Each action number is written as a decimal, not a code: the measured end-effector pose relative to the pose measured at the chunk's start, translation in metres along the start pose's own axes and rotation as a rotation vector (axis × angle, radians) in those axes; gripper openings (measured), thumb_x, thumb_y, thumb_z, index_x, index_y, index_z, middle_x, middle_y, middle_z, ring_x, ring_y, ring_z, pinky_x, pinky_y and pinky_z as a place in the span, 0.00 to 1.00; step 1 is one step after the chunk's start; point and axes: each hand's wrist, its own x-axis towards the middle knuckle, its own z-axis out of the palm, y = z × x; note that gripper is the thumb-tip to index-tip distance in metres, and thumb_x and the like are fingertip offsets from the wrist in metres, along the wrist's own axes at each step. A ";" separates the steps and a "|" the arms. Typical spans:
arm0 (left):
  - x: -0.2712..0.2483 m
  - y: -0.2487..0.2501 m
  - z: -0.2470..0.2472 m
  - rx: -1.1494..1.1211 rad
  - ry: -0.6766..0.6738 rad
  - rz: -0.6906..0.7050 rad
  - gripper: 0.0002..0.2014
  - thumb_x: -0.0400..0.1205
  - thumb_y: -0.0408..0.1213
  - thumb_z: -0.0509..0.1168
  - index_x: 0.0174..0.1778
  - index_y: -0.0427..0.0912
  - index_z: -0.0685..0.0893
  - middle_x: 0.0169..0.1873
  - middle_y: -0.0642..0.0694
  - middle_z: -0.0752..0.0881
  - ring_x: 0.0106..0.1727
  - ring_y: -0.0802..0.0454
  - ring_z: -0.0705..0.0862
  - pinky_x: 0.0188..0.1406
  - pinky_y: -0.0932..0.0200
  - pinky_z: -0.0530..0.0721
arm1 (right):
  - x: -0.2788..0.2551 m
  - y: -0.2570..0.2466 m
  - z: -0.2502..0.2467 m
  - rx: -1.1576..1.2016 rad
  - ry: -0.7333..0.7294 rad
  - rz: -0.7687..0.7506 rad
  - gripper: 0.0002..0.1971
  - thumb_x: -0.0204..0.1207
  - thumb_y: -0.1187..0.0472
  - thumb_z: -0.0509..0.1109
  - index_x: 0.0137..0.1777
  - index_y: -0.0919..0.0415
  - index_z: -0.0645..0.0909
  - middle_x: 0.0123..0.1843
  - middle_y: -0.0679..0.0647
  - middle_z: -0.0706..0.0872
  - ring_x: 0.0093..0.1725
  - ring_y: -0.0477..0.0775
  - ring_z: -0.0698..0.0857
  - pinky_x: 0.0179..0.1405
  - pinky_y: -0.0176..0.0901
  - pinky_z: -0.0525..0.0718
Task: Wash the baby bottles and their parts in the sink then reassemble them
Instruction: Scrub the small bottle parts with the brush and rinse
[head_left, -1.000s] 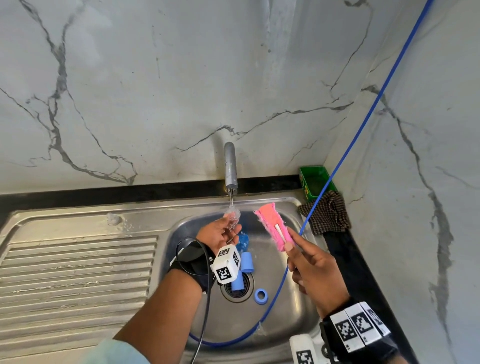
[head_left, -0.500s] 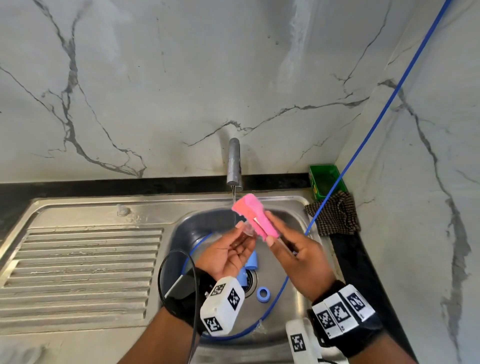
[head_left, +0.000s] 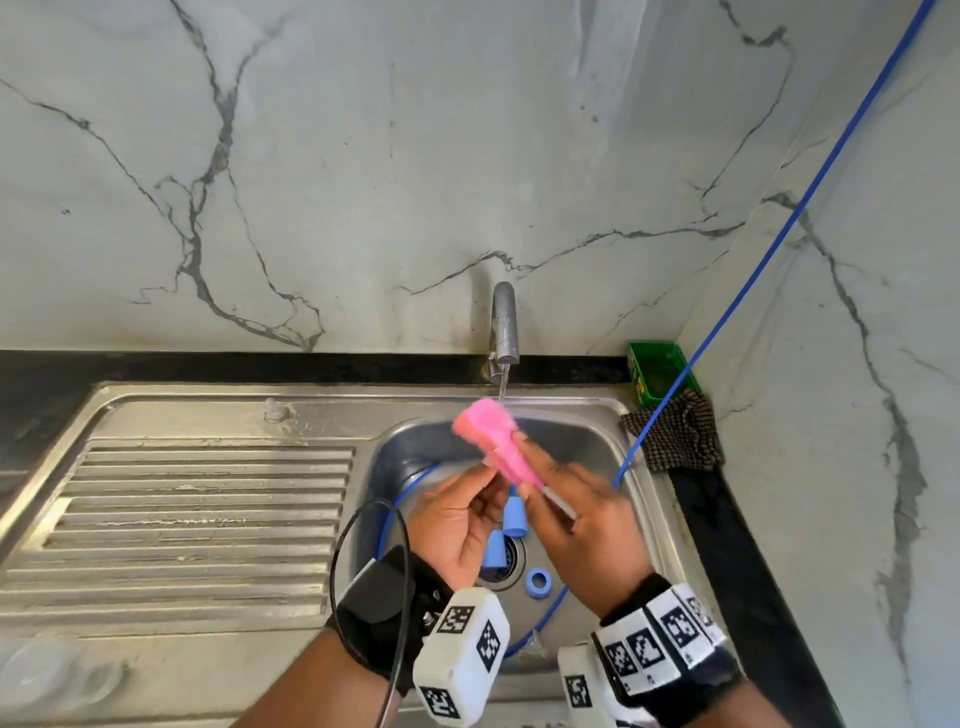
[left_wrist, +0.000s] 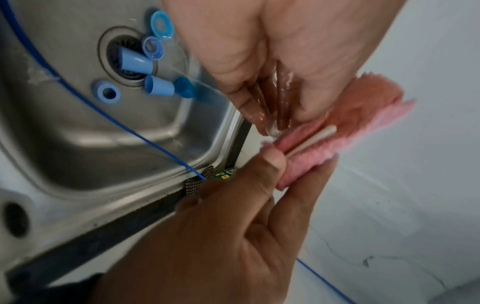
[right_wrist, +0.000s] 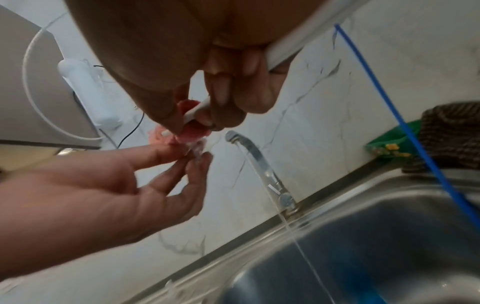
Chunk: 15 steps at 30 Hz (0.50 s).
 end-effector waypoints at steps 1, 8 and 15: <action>-0.001 0.003 -0.004 0.031 -0.029 0.034 0.07 0.78 0.27 0.69 0.40 0.34 0.93 0.39 0.37 0.90 0.37 0.53 0.88 0.40 0.63 0.89 | -0.003 -0.005 0.002 -0.015 -0.033 -0.014 0.27 0.83 0.51 0.66 0.82 0.38 0.72 0.44 0.46 0.83 0.35 0.43 0.80 0.35 0.40 0.84; -0.011 0.017 -0.022 0.308 -0.107 0.193 0.05 0.80 0.29 0.71 0.45 0.34 0.93 0.45 0.37 0.93 0.47 0.50 0.90 0.56 0.55 0.85 | -0.010 -0.029 0.016 -0.109 -0.028 0.050 0.30 0.81 0.49 0.65 0.82 0.30 0.66 0.39 0.44 0.79 0.34 0.42 0.77 0.34 0.40 0.81; -0.014 0.030 -0.036 0.543 -0.056 0.328 0.08 0.80 0.32 0.74 0.53 0.39 0.94 0.54 0.43 0.92 0.57 0.53 0.90 0.58 0.63 0.85 | -0.010 -0.046 0.029 -0.161 -0.028 0.069 0.29 0.81 0.48 0.63 0.80 0.25 0.65 0.40 0.45 0.81 0.32 0.46 0.79 0.30 0.43 0.82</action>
